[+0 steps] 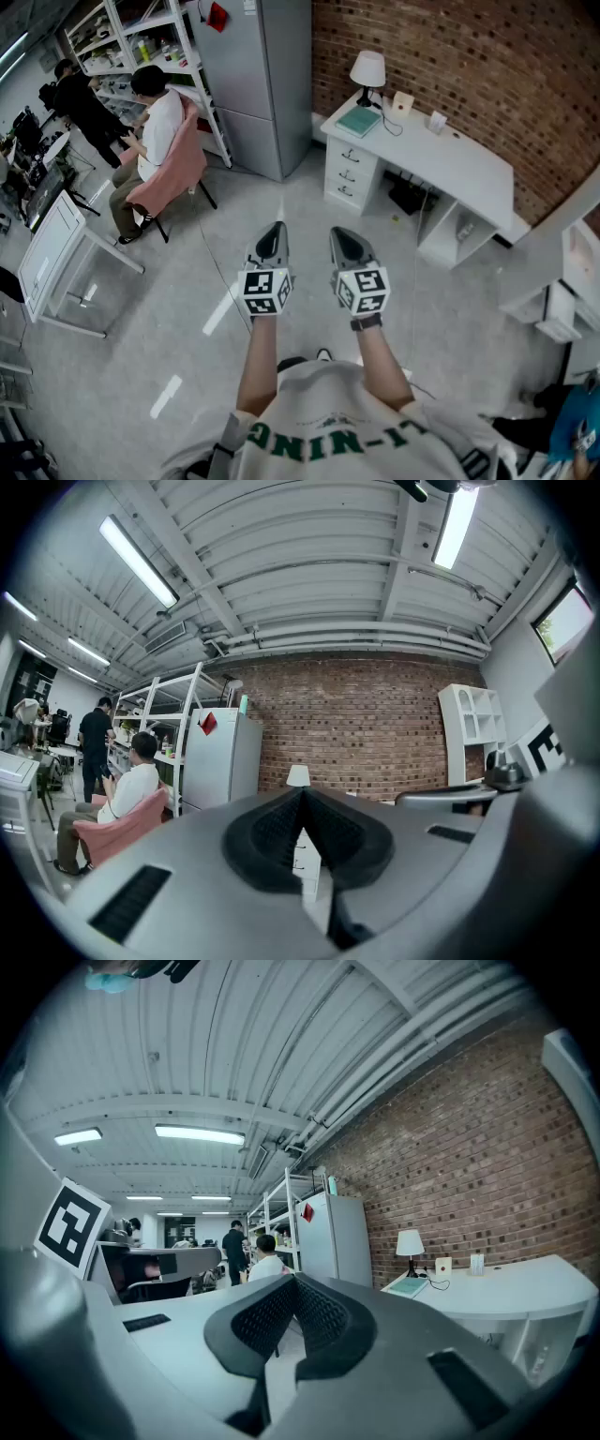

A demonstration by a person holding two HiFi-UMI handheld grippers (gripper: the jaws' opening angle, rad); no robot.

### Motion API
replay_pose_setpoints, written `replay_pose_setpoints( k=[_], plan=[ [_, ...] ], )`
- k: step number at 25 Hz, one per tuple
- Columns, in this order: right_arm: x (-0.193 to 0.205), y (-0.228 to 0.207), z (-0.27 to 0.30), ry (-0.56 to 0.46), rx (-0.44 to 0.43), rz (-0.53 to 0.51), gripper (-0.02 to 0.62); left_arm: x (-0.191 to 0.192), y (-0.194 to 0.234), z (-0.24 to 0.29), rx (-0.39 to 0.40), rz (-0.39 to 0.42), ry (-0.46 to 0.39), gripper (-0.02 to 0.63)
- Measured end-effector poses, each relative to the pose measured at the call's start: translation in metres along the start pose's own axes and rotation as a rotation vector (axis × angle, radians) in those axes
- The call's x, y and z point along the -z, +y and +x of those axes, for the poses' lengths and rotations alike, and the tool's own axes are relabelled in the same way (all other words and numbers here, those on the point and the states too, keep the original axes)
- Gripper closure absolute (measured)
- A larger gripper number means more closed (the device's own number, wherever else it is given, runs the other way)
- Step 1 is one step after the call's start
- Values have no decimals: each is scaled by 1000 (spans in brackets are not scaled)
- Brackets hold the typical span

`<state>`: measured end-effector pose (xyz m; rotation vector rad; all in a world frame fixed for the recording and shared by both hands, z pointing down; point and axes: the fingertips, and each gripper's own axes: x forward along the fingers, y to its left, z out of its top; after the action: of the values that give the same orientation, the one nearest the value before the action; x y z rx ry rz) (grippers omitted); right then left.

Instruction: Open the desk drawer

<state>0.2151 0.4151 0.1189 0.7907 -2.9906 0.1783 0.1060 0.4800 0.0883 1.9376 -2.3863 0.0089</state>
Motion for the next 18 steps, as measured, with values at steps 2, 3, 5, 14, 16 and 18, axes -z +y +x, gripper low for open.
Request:
replay_pose_setpoints(
  k=[2,3,5,14,16,18],
  plan=[
    [1,-2,6,4,1,-11,594,3,3,4,-6,0,7,604],
    [2,-3,10,4,1,-13,594,4,5,7,-10,-1,11,604],
    [3,-7,20,2,-5,-7,594,7,11,13,-21,-9,17,604],
    [13,-9,95,-4,-106,-1,592,24,63,65,-42,-23,26,604],
    [21,-15,126,18,-88,-3,592,32,84,90,-23,-23,36,604],
    [28,-22,161,27,-59,0,593,37,109,122,0,-17,41,604]
  ],
)
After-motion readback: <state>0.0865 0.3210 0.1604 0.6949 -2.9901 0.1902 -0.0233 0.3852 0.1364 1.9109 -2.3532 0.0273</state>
